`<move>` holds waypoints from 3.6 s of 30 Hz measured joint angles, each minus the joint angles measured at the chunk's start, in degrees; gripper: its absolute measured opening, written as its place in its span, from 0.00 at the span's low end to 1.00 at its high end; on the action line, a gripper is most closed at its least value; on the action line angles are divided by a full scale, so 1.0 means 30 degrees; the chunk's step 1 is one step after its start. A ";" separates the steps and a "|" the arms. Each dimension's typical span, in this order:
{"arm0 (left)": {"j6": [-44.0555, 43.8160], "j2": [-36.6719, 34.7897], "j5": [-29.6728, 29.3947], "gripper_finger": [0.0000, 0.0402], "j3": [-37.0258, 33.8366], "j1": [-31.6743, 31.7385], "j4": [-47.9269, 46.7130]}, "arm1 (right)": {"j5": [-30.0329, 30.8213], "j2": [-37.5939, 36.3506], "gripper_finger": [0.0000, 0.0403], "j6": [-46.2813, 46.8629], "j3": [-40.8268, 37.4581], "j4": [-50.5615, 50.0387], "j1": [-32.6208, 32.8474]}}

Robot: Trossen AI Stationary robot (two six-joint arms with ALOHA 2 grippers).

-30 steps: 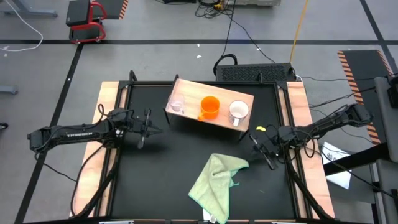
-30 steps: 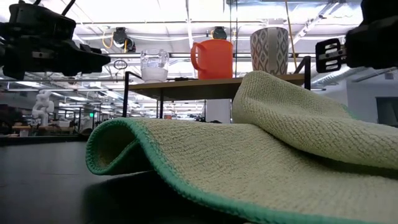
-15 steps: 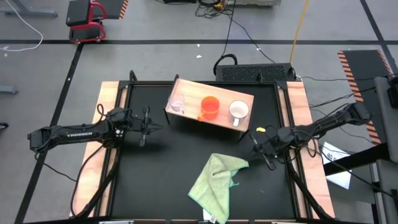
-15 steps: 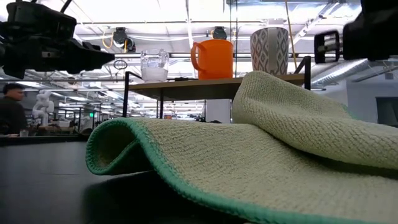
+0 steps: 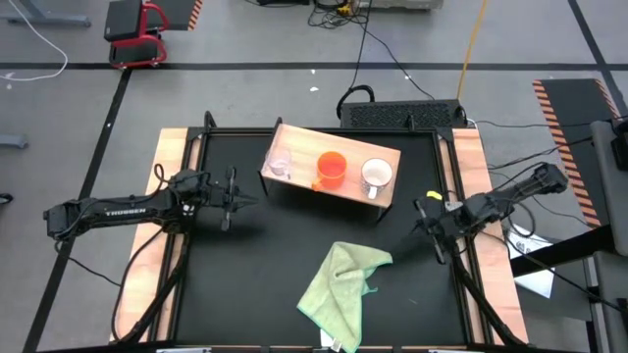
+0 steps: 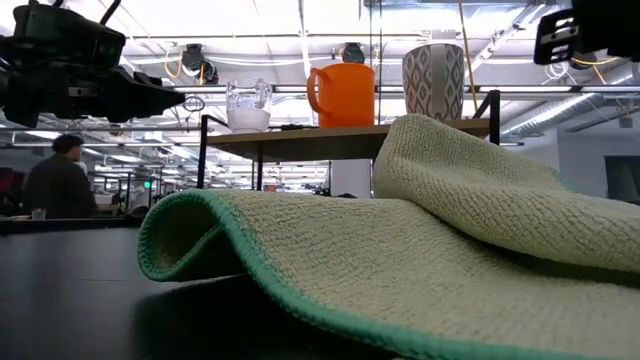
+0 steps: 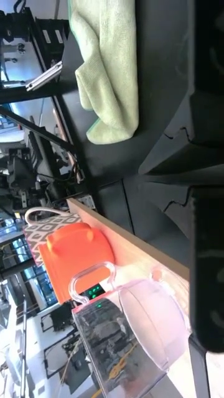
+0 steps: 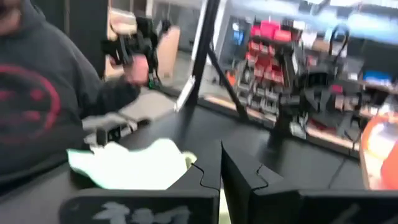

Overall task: Stack small to large cups/mugs on shelf
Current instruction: Return to Home Position

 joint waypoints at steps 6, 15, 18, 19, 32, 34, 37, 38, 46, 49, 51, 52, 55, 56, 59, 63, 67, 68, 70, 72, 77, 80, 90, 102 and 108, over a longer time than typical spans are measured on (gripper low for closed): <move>-0.0236 0.0000 0.0465 0.08 0.0004 0.0000 0.0220 | 0.1043 -0.1373 0.00 -0.0629 0.0011 -0.1754 0.0289; -0.1370 0.0022 0.0780 0.08 0.0007 0.0687 0.0182 | 0.2415 -0.4049 0.00 -0.0493 -0.1129 -0.2624 -0.0995; -0.1518 0.0022 0.1057 0.08 0.0007 0.1313 -0.0147 | 0.2316 -0.4867 0.00 -0.0500 -0.1211 -0.3114 -0.1273; -0.1539 0.0022 0.1141 0.08 0.0007 0.1502 -0.0355 | 0.2315 -0.4850 0.00 -0.0554 -0.1206 -0.3211 -0.1367; -0.1724 0.0022 0.4159 0.08 0.0007 0.4328 -0.1486 | -0.1164 -0.4843 0.00 0.0073 -0.1227 -0.4296 -0.1531; -0.1722 0.0022 0.4500 0.08 0.0007 0.4875 -0.1400 | -0.1164 -0.4843 0.00 0.0063 -0.1227 -0.4135 -0.1612; -0.1722 0.0022 0.5098 0.08 0.0007 0.5648 -0.1362 | -0.1175 -0.4840 0.00 0.0130 -0.1227 -0.4080 -0.2103; -0.1681 0.0022 0.5276 0.08 0.0007 0.5858 -0.1348 | -0.1171 -0.4836 0.00 0.0221 -0.1227 -0.4083 -0.2325; -0.1357 0.0029 0.4936 0.08 0.0136 0.7683 -0.1363 | -0.1164 -0.4836 0.00 0.0842 -0.1227 -0.3405 -0.4441; -0.2100 0.0022 0.5118 0.08 0.0530 0.8854 -0.1348 | -0.1313 -0.4836 0.00 0.1173 -0.1227 -0.3275 -0.5046; -0.2235 0.0025 0.5769 0.08 0.0738 0.9517 -0.1413 | -0.1750 -0.4829 0.00 0.1260 -0.1227 -0.3272 -0.5259; -0.2232 0.0027 0.6168 0.08 0.0789 0.9806 -0.1416 | -0.1769 -0.4829 0.00 0.1273 -0.1227 -0.3240 -0.5290; -0.2377 0.0029 0.7055 0.08 0.0909 1.0540 -0.1487 | -0.1754 -0.4829 0.00 0.1407 -0.1220 -0.3220 -0.5313; -0.2423 0.0022 0.7058 0.08 0.0938 1.0792 -0.1486 | -0.1754 -0.4829 0.00 0.1407 -0.1220 -0.3229 -0.5313; -0.2808 0.0029 0.7467 0.08 0.0947 1.1368 -0.1560 | -0.1754 -0.4829 0.00 0.1552 -0.1220 -0.3270 -0.5313; -0.3984 0.0022 0.8545 0.08 0.0947 1.1548 -0.1490 | -0.1752 -0.4829 0.00 0.1918 -0.1213 -0.3215 -0.5313; -0.4659 0.0022 0.8813 0.08 0.0954 1.1540 -0.2064 | -0.1753 -0.4829 0.00 0.2259 -0.1213 -0.3242 -0.5313; -0.4297 0.0007 0.9077 0.08 0.0952 1.1548 -0.2545 | -0.1747 -0.4829 0.00 0.2265 -0.1213 -0.3242 -0.5313; -0.3822 -0.0184 0.9742 0.08 0.0801 1.1686 -0.3186 | -0.1749 -0.4829 0.00 0.2258 -0.1213 -0.3242 -0.5313; -0.3901 -0.0622 1.0615 0.08 0.0482 1.1905 -0.3093 | -0.1747 -0.4829 0.00 0.2280 -0.1213 -0.3315 -0.5313; -0.5156 -0.2708 1.1807 0.08 -0.0004 1.2465 -0.2687 | -0.1748 -0.4829 0.00 0.2453 -0.1213 -0.3634 -0.5313; -0.5652 -0.3960 1.2345 0.08 -0.0015 1.2553 -0.3004 | -0.1769 -0.4829 0.00 0.2491 -0.1213 -0.3672 -0.5305; -0.7161 -0.7794 1.3588 0.08 -0.0036 1.0751 -0.3841 | -0.3736 -0.4829 0.00 0.3261 -0.1206 -0.3636 -0.4363; -0.5198 -1.0797 1.1438 0.08 -0.0044 0.8859 -0.8058 | -0.3699 -0.4829 0.00 0.2226 -0.1206 -0.3679 -0.2930; -0.5143 -1.0797 1.1001 0.08 -0.0044 0.8852 -0.8043 | -0.3670 -0.4829 0.00 0.2119 -0.1206 -0.3696 -0.2930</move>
